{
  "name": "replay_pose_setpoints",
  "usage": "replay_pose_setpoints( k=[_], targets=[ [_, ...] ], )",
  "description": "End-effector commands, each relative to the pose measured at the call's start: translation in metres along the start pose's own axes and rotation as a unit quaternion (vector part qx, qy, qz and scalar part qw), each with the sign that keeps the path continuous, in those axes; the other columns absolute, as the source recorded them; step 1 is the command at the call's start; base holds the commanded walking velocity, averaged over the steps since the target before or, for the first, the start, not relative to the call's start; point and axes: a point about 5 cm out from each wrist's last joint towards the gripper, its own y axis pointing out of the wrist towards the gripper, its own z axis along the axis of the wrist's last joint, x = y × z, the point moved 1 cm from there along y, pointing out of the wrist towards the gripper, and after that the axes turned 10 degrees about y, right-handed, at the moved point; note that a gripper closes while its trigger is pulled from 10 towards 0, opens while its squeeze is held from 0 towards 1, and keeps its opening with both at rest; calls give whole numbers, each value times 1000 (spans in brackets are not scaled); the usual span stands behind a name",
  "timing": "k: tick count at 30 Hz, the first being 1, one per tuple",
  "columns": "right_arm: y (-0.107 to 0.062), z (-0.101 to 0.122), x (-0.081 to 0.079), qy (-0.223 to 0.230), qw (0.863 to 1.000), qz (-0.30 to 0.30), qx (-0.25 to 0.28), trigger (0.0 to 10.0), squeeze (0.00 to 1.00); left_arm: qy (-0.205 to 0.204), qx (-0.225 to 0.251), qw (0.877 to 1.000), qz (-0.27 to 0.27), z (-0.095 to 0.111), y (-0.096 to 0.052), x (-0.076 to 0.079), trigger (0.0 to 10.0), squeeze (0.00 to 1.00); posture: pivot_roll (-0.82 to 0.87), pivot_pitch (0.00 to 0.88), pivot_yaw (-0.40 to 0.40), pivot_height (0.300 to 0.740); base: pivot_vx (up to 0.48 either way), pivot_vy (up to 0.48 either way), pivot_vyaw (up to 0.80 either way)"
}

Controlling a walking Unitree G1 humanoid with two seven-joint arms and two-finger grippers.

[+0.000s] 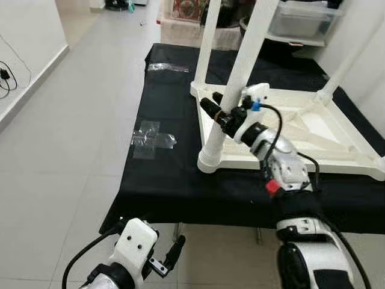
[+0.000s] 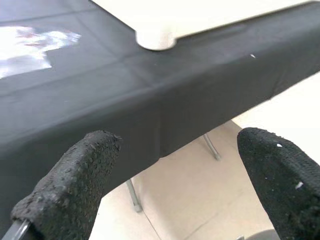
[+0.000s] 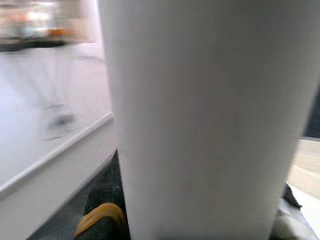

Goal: Building children table

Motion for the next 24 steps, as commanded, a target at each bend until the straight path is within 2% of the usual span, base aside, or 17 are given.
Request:
replay_pose_setpoints(
  k=[1, 2, 3, 4, 5, 7, 8, 9, 13, 15, 16, 17, 19, 20, 21, 23, 24],
  targets=[
    [-17, -12, 35, -8, 992, -121, -21, 0, 0, 2, -11, 1000, -8, -5, 0, 3, 10000, 0, 146, 96, -132, 740, 0, 0, 0],
    [-26, -16, 29, -9, 986, -165, -14, 0, 0, 2, -11, 1000, -7, -5, 1, 3, 10000, 0, 147, 95, -131, 740, 0, 0, 0],
    [-26, -16, 29, -9, 986, -165, -14, 0, 0, 2, -11, 1000, -7, -5, 1, 3, 10000, 0, 147, 95, -131, 740, 0, 0, 0],
    [-33, -21, 17, -4, 979, -205, -10, 0, 0, 1, -11, 1000, -8, -6, 1, 3, 10000, 0, 143, 97, -128, 740, 0, 0, 0],
    [-33, -21, 17, -4, 979, -205, -10, 0, 0, 1, -11, 1000, -8, -6, 1, 3, 10000, 0, 143, 97, -128, 740, 0, 0, 0],
    [-36, -26, -1, 9, 967, -253, -8, 0, 0, 1, -11, 1000, -8, -6, 2, 3, 10000, 0, 148, 101, -128, 740, 0, 0, 0],
    [-36, -26, -1, 9, 967, -253, -8, 0, 0, 1, -11, 1000, -8, -6, 2, 3, 10000, 0, 148, 101, -128, 740, 0, 0, 0],
    [-32, -29, -10, 15, 965, -262, -11, 0, 0, 2, -10, 1000, -7, -6, 2, 2, 10000, 0, 148, 104, -131, 740, 0, 0, 0],
    [-26, -32, -23, 23, 963, -268, -14, 0, 0, 3, -10, 1000, -6, -5, 2, 2, 10000, 0, 152, 106, -131, 740, 0, 0, 0],
    [-20, -31, -34, 44, 972, -230, -12, 10000, 0, 1, -9, 1000, -5, -5, 1, 3, 10000, 0, 147, 111, -131, 740, 0, 0, 0],
    [-19, -29, -38, 51, 975, -215, -9, 10000, 251, 1, -9, 1000, -5, -5, 1, 3, 10000, 0, 147, 111, -131, 740, 0, 0, 0],
    [-17, -26, -41, 55, 982, -179, -5, 10000, 1000, -1, -8, 1000, -6, -5, 1, 3, 10000, 0, 140, 115, -132, 740, 0, 0, 0],
    [-17, -26, -41, 55, 982, -179, -5, 10000, 1000, -1, -8, 1000, -6, -5, 1, 3, 10000, 0, 140, 115, -132, 740, 0, 0, 0],
    [-16, -24, -44, 56, 986, -157, -2, 10000, 1000, -1, -8, 1000, -6, -5, 1, 3, 10000, 0, 133, 120, -129, 740, 0, 0, 0],
    [-17, -20, -37, 44, 993, -110, -2, 10000, 502, -2, -7, 1000, -7, -4, 2, 4, 10000, 0, 134, 123, -134, 740, 0, 0, 0],
    [-17, -17, -31, 41, 996, -81, -4, 10000, 502, -2, -7, 1000, -8, -4, 2, 4, 10000, 0, 134, 123, -134, 740, 0, 0, 0],
    [-17, -17, -27, 17, 997, -77, -10, 10000, 0, -3, -7, 1000, -8, -4, 2, 4, 10000, 0, 134, 123, -134, 740, 0, 0, 0]
  ],
)
